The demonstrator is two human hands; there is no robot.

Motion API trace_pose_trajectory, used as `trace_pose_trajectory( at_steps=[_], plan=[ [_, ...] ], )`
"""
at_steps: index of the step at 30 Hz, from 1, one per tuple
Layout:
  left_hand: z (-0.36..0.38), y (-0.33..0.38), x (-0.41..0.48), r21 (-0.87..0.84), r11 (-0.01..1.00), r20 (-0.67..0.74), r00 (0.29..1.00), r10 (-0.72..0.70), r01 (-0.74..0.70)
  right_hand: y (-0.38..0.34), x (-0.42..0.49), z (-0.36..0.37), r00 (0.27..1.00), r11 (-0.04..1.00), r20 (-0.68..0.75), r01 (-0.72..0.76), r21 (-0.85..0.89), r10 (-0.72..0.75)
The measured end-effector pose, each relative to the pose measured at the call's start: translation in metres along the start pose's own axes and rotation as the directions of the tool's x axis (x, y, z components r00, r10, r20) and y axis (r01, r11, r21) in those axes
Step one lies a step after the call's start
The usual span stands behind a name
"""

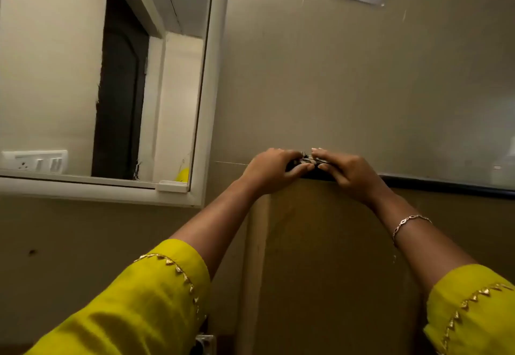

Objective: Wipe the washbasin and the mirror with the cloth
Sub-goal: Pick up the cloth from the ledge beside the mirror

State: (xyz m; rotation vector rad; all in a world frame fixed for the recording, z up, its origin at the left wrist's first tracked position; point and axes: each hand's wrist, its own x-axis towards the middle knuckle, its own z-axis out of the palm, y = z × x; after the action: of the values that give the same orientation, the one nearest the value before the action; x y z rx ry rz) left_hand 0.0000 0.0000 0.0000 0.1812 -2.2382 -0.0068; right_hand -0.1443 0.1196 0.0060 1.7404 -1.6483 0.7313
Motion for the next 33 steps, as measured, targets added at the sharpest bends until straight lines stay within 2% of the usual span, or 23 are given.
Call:
trace_pose_trajectory(
  at_steps=[4, 8, 13, 16, 22, 28, 33],
  plan=[
    [0.000, -0.002, 0.000, -0.060, 0.998, -0.081, 0.997, -0.004, -0.001, -0.002, 0.002, -0.002, 0.999, 0.999, -0.048, 0.015, -0.028, -0.017],
    [-0.002, -0.003, 0.000, -0.103, 0.995, -0.093, 0.996, -0.012, 0.002, -0.005, 0.007, -0.002, 0.994, 0.995, -0.112, -0.015, -0.095, 0.004],
    [-0.010, -0.001, 0.007, -0.163, 0.982, -0.113, 0.987, -0.117, 0.098, -0.008, 0.024, -0.009, 0.986, 0.993, -0.164, -0.056, -0.105, 0.039],
    [-0.023, -0.002, 0.012, -0.172, 0.980, -0.205, 0.969, -0.136, 0.101, -0.016, 0.041, -0.019, 0.981, 0.994, -0.191, -0.052, -0.091, 0.033],
    [-0.068, 0.000, 0.005, -0.215, 0.976, -0.398, 0.909, -0.122, 0.037, -0.052, 0.071, -0.038, 0.972, 0.995, -0.218, 0.079, -0.054, -0.089],
    [-0.111, -0.003, -0.026, -0.291, 0.954, -0.457, 0.867, -0.199, 0.066, -0.104, 0.085, -0.039, 0.976, 0.984, -0.178, 0.143, 0.104, -0.123],
    [-0.137, -0.017, -0.074, -0.411, 0.895, -0.350, 0.877, -0.329, 0.172, -0.145, 0.082, -0.014, 0.992, 0.943, -0.043, 0.125, 0.307, -0.117]
  ],
)
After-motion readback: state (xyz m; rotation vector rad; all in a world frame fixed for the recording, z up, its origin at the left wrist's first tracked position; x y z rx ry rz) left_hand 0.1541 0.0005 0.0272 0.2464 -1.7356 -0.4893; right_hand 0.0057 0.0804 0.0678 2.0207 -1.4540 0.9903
